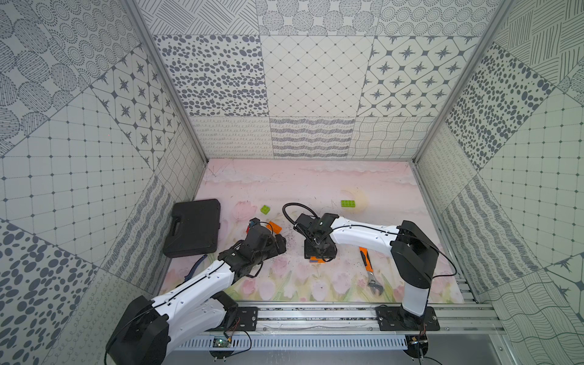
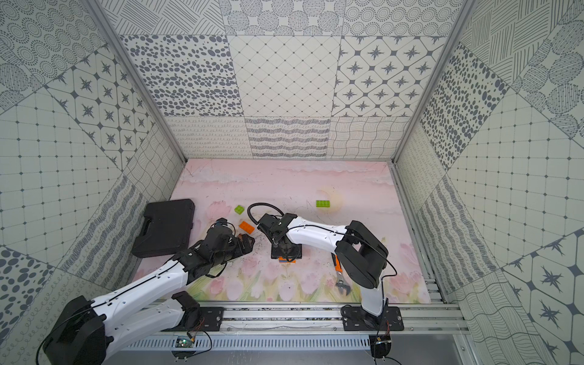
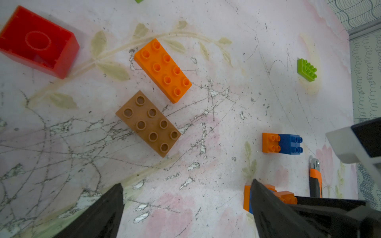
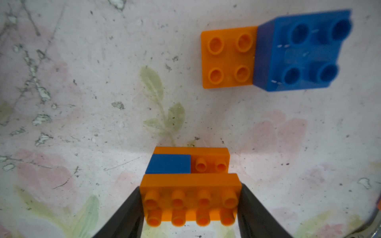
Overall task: Assemble the number 5 with lego
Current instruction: Assemble the lego brick with the lego brick.
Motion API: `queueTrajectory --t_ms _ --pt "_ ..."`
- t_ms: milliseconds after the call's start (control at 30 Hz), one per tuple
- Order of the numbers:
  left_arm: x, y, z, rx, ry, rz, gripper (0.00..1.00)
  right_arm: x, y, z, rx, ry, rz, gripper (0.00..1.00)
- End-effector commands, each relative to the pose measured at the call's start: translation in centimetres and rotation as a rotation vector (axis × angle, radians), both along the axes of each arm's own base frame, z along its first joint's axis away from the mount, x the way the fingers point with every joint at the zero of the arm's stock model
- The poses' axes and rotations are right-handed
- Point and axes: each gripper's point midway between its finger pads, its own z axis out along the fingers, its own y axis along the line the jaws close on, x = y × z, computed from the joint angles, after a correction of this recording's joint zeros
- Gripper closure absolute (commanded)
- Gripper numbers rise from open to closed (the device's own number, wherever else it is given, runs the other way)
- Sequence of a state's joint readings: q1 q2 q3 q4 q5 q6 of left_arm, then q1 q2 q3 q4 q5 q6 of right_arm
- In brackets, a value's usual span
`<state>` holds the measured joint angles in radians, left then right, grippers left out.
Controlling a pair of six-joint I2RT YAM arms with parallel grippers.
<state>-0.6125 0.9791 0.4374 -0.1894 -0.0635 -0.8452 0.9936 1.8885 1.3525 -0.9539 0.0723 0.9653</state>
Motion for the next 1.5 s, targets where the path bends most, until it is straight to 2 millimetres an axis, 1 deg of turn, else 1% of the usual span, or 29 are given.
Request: queueTrajectory --t_ms 0,333,500,600,700,733,800,833,900,967,1033,1100,1200,1267,1467 --pt "0.1 0.8 0.1 0.024 -0.007 0.024 0.01 -1.2 -2.3 -3.1 -0.136 0.057 0.019 0.45" --pt "-0.1 1.2 -0.4 0.036 0.006 0.039 0.01 -2.8 -3.4 -6.5 -0.182 0.142 0.019 0.45" --pt "-0.2 1.3 -0.5 0.038 0.008 0.044 0.01 -3.3 -4.6 -7.9 -0.246 0.167 0.026 0.45" --pt "-0.2 1.8 -0.5 0.056 0.013 0.062 0.01 -3.2 -4.7 -7.8 -0.258 0.154 0.031 0.45" --pt "-0.1 2.3 -0.3 0.075 0.006 0.083 0.01 -3.0 -4.2 -7.5 -0.241 0.146 0.037 0.46" --pt "-0.1 2.4 -0.2 0.078 0.003 0.090 0.01 -2.9 -4.1 -7.2 -0.238 0.150 0.040 0.46" --pt "-0.1 2.7 0.0 0.086 0.000 0.098 0.01 -2.4 -3.4 -5.7 -0.238 0.107 0.058 0.46" --pt "-0.2 2.8 0.0 0.088 -0.001 0.100 0.01 -1.8 -3.5 -4.8 -0.257 0.068 0.065 0.47" --pt "-0.1 3.0 0.1 0.088 -0.006 0.110 0.01 -1.0 -3.9 -3.9 -0.299 0.035 0.077 0.47" --pt "0.0 3.0 0.0 0.088 -0.009 0.116 0.01 -1.2 -4.2 -4.9 -0.289 0.068 0.065 0.47" --pt "0.3 2.8 0.3 0.082 -0.012 0.115 0.01 -2.2 -4.0 -6.6 -0.237 0.123 0.045 0.47" --pt "0.4 2.6 0.4 0.087 -0.008 0.108 0.01 -2.8 -4.0 -7.7 -0.210 0.148 0.032 0.47" --pt "0.6 2.5 0.3 0.100 0.004 0.103 0.01 -3.3 -4.4 -8.8 -0.234 0.183 0.046 0.47" --pt "0.7 2.3 0.2 0.102 0.010 0.100 0.01 -3.4 -4.5 -9.1 -0.244 0.192 0.050 0.47" --pt "1.1 2.1 0.5 0.106 0.011 0.098 0.01 -2.7 -4.3 -8.4 -0.234 0.168 0.050 0.46"
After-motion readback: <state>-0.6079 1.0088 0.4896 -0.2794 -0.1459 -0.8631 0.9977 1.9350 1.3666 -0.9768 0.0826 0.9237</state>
